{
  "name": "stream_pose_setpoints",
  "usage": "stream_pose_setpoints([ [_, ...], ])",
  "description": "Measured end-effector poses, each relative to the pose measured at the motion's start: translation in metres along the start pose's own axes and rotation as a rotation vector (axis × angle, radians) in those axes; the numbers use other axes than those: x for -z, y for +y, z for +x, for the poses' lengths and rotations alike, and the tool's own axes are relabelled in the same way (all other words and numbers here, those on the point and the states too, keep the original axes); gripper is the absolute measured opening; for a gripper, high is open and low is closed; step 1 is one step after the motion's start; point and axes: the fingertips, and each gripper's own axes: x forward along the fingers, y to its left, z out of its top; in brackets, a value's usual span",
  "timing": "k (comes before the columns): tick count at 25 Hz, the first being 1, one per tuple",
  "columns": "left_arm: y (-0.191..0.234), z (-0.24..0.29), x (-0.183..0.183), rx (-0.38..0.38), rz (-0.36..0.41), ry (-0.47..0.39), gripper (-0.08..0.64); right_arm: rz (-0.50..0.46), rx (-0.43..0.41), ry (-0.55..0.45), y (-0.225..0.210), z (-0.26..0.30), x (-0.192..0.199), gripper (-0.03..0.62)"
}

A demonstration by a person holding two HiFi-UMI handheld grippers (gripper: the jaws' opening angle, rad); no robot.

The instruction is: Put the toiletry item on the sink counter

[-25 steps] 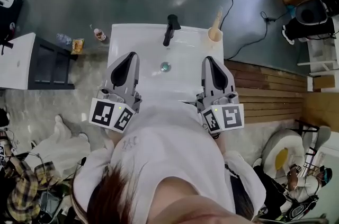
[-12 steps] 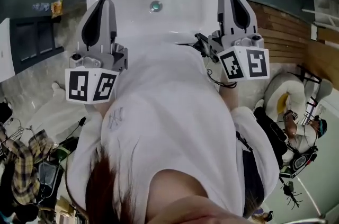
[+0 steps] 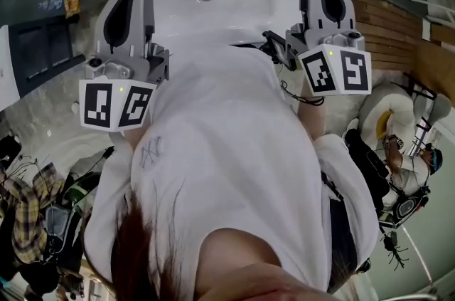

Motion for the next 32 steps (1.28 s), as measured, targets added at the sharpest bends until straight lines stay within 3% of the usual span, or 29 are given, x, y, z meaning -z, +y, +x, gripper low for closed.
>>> stream_pose_setpoints([
  [9, -0.034, 0.011, 0.035, 0.053, -0.030, 0.075, -0.015, -0.020, 0.026, 0.089, -0.025, -0.034, 0.022, 0.009],
  [22, -0.099, -0.011, 0.053, 0.023, -0.036, 0.094, -0.015, -0.012, -0.023, 0.152, -0.047, -0.100, 0.036, 0.009],
  [28, -0.063, -0.010, 0.046, 0.025, -0.037, 0.082, -0.015, -0.009, -0.014, 0.150, -0.029, -0.073, 0.041, 0.009],
  [32, -0.063, 0.009, 0.044, 0.026, -0.035, 0.088, -0.015, -0.007, -0.009, 0.142, -0.044, -0.063, 0.035, 0.009],
])
